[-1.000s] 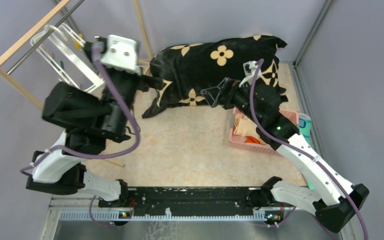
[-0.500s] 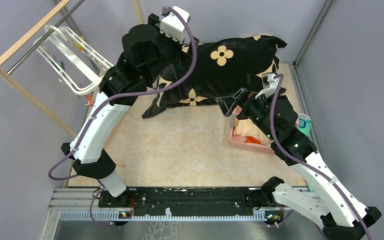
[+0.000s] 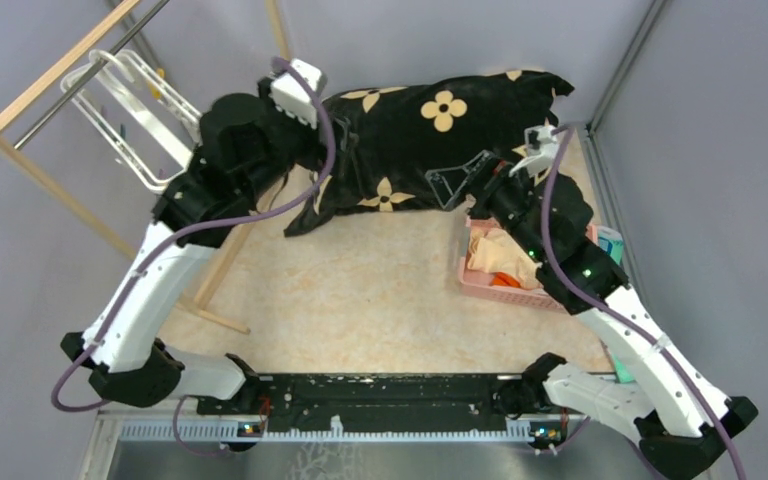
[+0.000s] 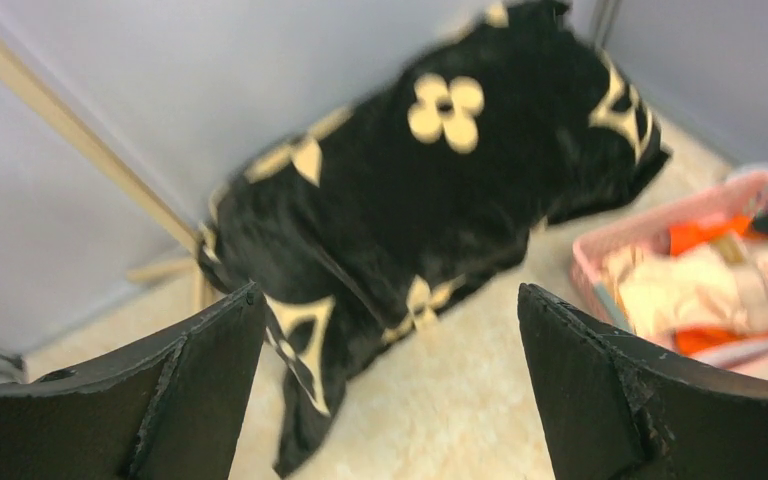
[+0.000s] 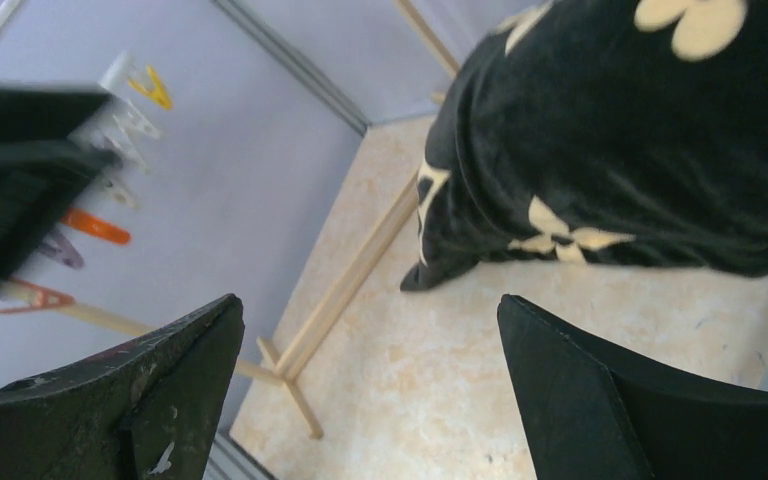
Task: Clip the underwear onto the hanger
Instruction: Move the hanger to the clothesline.
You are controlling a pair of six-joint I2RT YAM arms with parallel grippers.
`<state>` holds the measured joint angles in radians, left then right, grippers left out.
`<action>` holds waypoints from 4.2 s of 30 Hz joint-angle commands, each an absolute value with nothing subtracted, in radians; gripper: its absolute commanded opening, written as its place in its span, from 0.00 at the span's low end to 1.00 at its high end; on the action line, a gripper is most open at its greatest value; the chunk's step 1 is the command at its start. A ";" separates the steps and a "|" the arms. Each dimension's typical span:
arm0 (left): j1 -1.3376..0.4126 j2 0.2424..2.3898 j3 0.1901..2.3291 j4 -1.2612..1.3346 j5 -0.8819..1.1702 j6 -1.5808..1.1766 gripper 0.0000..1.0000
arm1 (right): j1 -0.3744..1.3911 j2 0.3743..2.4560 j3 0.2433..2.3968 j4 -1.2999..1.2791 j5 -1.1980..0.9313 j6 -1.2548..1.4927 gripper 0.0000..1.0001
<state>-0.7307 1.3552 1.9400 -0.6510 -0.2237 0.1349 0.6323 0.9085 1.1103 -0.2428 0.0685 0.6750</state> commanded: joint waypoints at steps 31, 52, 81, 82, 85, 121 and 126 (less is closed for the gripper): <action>-0.710 0.935 0.579 -0.052 -0.065 -0.393 1.00 | 1.252 1.510 1.668 0.243 0.438 0.944 0.93; -0.710 0.852 0.575 -0.101 -0.038 -0.401 1.00 | 1.321 1.942 2.011 0.285 0.523 1.259 0.69; -0.710 0.836 0.592 -0.150 -0.026 -0.397 1.00 | 1.289 2.046 2.299 0.233 0.498 1.132 0.00; -0.710 0.836 0.592 -0.153 -0.029 -0.396 1.00 | 1.286 2.050 2.324 0.217 0.494 1.120 0.00; -0.710 0.834 0.592 -0.153 -0.029 -0.396 1.00 | 1.274 2.068 2.406 0.153 0.480 1.089 0.00; -0.710 0.658 0.653 -0.280 -0.212 -0.476 1.00 | 1.113 2.139 2.563 0.215 0.224 1.011 0.00; -0.710 0.441 0.672 -0.330 -0.327 -0.506 1.00 | 1.104 2.126 2.516 0.210 0.228 1.033 0.00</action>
